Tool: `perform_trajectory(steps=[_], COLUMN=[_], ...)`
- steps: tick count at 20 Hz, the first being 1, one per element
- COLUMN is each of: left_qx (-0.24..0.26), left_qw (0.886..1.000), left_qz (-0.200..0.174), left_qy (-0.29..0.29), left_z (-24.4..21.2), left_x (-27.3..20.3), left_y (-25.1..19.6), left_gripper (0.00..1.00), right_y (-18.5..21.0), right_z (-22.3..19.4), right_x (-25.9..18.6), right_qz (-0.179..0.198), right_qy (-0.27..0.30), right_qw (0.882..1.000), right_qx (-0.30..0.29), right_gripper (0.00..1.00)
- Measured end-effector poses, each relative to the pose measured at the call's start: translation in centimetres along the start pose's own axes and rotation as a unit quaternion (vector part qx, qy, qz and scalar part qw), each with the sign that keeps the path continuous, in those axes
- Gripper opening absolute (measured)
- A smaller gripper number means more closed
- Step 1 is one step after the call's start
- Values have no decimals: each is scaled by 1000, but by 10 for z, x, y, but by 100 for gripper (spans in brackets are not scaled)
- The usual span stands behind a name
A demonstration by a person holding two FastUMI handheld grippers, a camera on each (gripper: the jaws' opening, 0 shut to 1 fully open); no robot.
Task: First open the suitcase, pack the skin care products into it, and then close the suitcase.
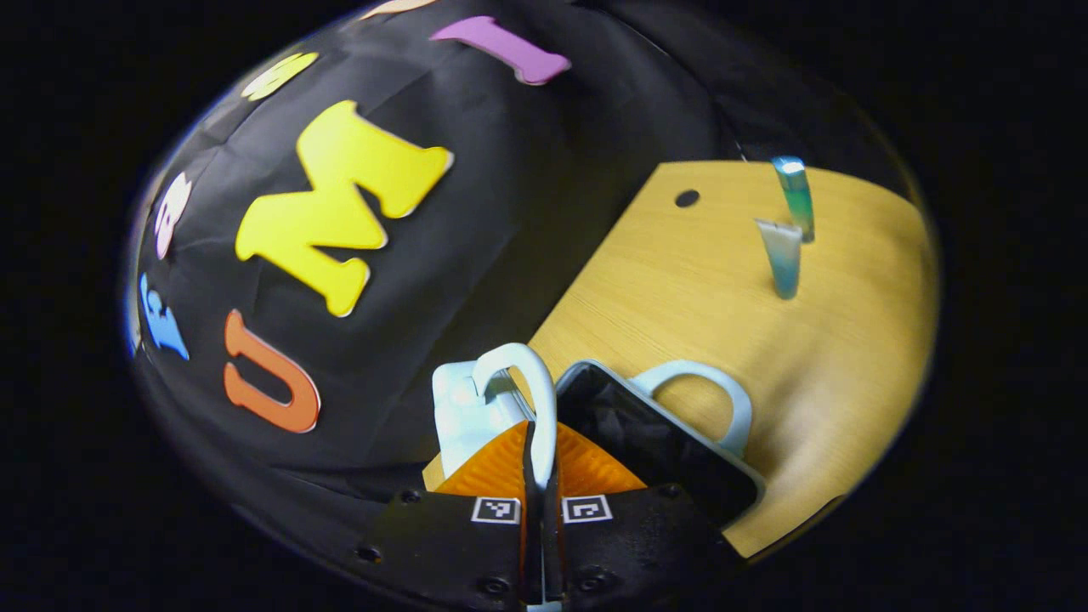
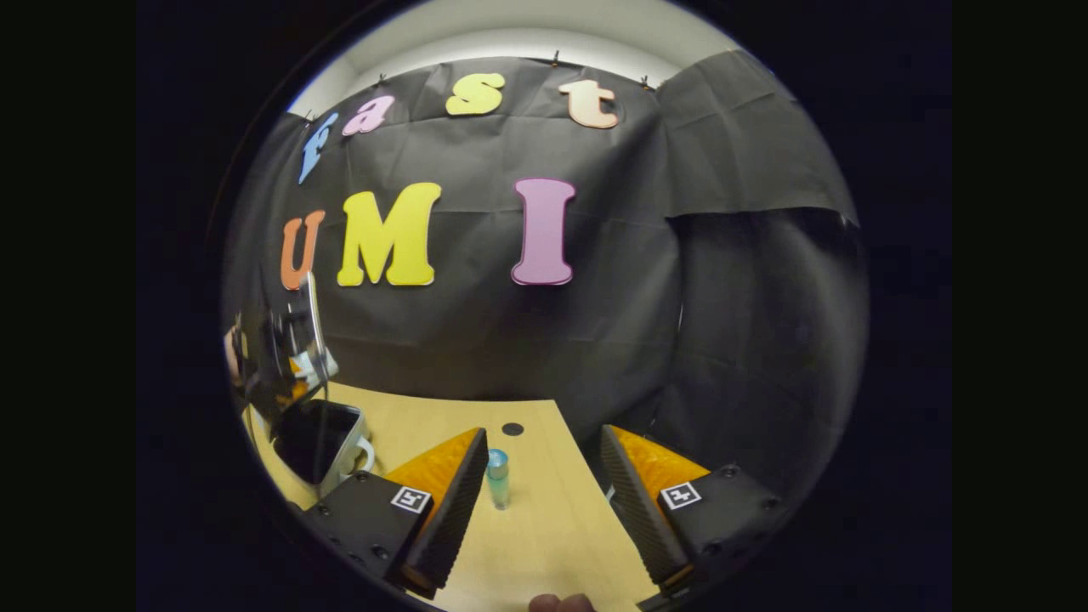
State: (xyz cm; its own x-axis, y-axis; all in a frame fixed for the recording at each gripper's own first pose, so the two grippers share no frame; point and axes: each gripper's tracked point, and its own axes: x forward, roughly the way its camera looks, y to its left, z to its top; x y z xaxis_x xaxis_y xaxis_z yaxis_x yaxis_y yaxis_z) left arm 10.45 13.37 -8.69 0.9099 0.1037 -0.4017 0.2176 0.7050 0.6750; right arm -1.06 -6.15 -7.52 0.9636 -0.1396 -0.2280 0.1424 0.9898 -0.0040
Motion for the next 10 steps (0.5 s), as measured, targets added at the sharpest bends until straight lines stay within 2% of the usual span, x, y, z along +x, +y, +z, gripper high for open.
perform_trajectory(steps=[2, 5, 8, 10], left_qx=[-87, -191, -253, -296], left_qw=[995, 977, 961, 948], left_qz=[42, 85, 97, 100], left_qy=[-23, -31, -51, -62], left_z=[-8, -46, -71, -111], left_x=[-18, -36, -43, -42], left_y=[51, 107, 132, 151], left_gripper=[4, 4, 4, 4], right_y=[7, 23, 43, 57], right_z=[5, 16, 24, 29], right_x=[1, 3, 3, 4], right_qz=[8, 20, 39, 52], right_qy=[-2, -8, -13, -14], right_qw=[1000, 1000, 998, 997], right_qx=[-6, -18, -37, -49], right_gripper=[78, 80, 78, 79])
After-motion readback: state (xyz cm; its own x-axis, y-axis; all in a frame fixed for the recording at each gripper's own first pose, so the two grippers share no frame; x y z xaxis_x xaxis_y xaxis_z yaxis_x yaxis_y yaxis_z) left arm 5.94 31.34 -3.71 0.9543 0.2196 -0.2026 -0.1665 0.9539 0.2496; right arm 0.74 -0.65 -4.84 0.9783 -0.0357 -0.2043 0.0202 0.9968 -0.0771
